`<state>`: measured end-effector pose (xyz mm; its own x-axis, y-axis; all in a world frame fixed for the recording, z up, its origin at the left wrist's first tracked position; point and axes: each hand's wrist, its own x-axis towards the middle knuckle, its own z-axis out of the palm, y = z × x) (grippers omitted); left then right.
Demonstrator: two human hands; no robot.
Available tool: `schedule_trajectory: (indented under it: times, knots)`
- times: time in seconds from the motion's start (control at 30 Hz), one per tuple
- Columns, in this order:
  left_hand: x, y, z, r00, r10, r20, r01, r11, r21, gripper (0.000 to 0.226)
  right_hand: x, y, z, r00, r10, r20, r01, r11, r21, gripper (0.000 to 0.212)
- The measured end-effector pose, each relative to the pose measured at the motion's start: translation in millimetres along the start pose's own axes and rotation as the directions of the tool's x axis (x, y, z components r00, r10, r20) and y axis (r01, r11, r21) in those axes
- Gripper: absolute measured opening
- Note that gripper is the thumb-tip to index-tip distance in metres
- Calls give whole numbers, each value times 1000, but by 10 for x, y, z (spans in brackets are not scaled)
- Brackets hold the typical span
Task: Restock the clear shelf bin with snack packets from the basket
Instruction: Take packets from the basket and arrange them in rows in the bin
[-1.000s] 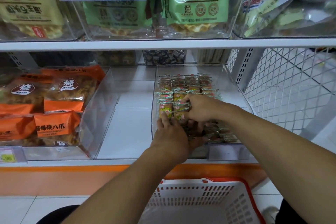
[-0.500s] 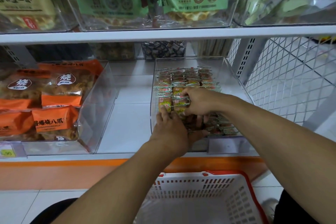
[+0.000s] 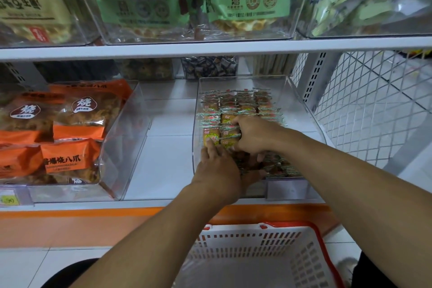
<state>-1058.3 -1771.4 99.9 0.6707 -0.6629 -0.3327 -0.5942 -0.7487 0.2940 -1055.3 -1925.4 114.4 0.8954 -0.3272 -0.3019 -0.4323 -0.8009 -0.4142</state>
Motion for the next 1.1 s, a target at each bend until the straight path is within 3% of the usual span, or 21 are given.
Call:
schedule_trajectory:
  times: [0.27, 0.43, 0.63, 0.8, 1.1]
  knots:
    - [3, 1, 11, 1000, -8, -9, 8, 1000, -14, 113, 6, -53, -9, 999, 48, 20, -47, 999, -22, 67]
    - [3, -6, 12, 1000, -13, -13, 13, 999, -33, 113, -11, -48, -10, 998, 14, -54, -15, 1000, -12, 60]
    - [32, -9, 22, 1000, 3, -18, -4, 1000, -28, 107, -2, -27, 73, 997, -6, -77, -4, 991, -131, 78]
    - [-8, 8, 2, 999, 9, -42, -10, 1000, -29, 108, 2, 6, 46, 994, -39, -100, 36, 999, -29, 55]
    - [-39, 28, -32, 1000, -16, -19, 16, 999, -31, 116, -32, -21, 23, 982, -18, -186, -3, 993, -115, 49]
